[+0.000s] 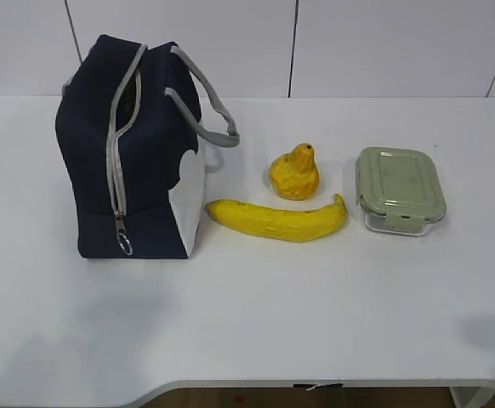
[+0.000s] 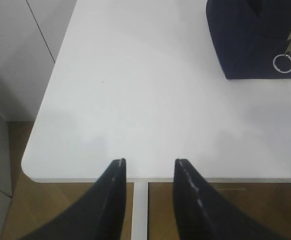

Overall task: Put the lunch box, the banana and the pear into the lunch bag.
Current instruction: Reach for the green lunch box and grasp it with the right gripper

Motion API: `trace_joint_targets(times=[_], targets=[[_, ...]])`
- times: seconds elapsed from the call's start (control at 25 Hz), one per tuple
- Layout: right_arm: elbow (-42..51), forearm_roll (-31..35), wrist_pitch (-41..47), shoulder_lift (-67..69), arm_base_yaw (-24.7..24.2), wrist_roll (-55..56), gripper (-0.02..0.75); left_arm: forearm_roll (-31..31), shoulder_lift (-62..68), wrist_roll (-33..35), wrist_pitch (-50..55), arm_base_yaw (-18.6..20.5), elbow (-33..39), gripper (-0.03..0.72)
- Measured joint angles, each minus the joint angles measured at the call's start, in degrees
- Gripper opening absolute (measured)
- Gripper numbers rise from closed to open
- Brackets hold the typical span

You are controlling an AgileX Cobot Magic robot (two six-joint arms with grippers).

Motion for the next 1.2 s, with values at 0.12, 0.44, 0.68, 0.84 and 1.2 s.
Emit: trace_joint_targets(times=[0.12,0.44,0.68,0.84,1.2], targets=[[0.0,0.0,0.0,0.0,0.0,0.0,0.328,0.0,0.0,0.0,0.0,0.0,0.0,0.245],[0.0,0.0,0.0,0.0,0.0,0.0,0.327,0.0,0.0,0.0,0.0,0.0,0.0,0.245],[-0.5,0.0,0.0,0.0,0.0,0.0,0.326,0.0,0.0,0.0,0.0,0.0,0.0,0.245],[-2.1,0.0,-3.7,0.8,0.0,0.0,0.326,0.0,0.0,0.0,0.0,0.0,0.0,0.245],[-2.4,3.8,-21.1,15.8,0.0,0.2,0.326,0.0,0.0,0.0,0.0,0.0,0.0,0.245]])
